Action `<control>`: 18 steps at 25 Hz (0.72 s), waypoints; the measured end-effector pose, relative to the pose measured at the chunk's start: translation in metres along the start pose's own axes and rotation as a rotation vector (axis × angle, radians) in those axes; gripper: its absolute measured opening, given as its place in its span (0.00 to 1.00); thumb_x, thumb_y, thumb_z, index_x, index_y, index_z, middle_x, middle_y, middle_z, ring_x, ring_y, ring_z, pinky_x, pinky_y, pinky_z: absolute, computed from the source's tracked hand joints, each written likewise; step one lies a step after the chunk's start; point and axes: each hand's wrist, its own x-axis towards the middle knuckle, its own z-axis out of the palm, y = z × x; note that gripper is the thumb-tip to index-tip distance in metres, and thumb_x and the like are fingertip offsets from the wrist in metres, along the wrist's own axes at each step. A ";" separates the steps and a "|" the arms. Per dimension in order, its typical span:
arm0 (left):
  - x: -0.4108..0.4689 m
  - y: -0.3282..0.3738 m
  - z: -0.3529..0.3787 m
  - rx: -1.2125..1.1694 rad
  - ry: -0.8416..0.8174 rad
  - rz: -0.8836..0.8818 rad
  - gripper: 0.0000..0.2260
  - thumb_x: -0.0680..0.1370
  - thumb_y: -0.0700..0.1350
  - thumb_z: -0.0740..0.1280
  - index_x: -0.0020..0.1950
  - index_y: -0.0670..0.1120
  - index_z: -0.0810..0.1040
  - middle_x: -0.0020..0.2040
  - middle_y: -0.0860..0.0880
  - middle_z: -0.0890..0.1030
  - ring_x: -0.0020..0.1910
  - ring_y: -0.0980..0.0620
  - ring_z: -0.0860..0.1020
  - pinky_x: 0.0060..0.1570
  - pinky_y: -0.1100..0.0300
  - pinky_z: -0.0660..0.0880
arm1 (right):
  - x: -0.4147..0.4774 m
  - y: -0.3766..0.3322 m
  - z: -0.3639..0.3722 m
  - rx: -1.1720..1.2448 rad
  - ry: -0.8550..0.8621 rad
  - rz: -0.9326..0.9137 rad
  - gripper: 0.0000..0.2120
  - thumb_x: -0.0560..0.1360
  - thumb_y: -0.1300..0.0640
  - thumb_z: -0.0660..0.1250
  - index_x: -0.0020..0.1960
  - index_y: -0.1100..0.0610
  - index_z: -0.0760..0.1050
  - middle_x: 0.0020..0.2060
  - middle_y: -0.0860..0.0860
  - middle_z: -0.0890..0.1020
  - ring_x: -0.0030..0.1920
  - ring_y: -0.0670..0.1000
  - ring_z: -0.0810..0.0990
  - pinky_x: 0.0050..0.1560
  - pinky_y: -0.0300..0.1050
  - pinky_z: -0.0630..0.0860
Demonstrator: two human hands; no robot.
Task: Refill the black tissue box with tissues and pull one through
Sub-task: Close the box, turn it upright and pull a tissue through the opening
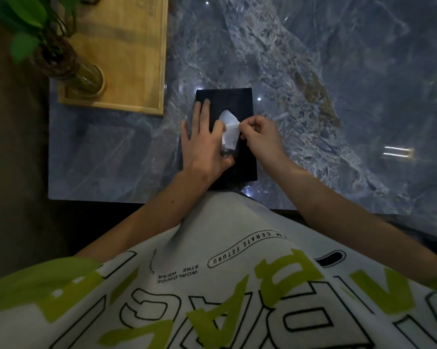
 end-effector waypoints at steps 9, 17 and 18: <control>0.009 0.000 0.006 0.033 0.067 0.027 0.07 0.71 0.45 0.71 0.48 0.49 0.77 0.80 0.41 0.51 0.79 0.43 0.48 0.74 0.40 0.51 | 0.005 -0.005 0.001 0.030 0.001 0.085 0.05 0.75 0.60 0.64 0.43 0.57 0.78 0.32 0.48 0.79 0.32 0.44 0.76 0.35 0.38 0.72; -0.006 -0.006 0.015 -0.302 0.262 -0.003 0.05 0.71 0.44 0.66 0.45 0.46 0.78 0.49 0.46 0.77 0.49 0.45 0.76 0.48 0.49 0.72 | -0.002 -0.013 -0.003 0.093 0.000 0.085 0.06 0.78 0.61 0.62 0.43 0.57 0.76 0.32 0.50 0.78 0.24 0.37 0.73 0.28 0.32 0.70; -0.010 -0.006 0.017 -0.353 0.262 -0.027 0.05 0.72 0.44 0.65 0.45 0.45 0.78 0.46 0.46 0.78 0.46 0.46 0.75 0.46 0.50 0.72 | -0.004 -0.015 -0.004 0.101 -0.006 0.083 0.06 0.78 0.61 0.62 0.43 0.58 0.75 0.32 0.50 0.78 0.23 0.37 0.73 0.27 0.31 0.69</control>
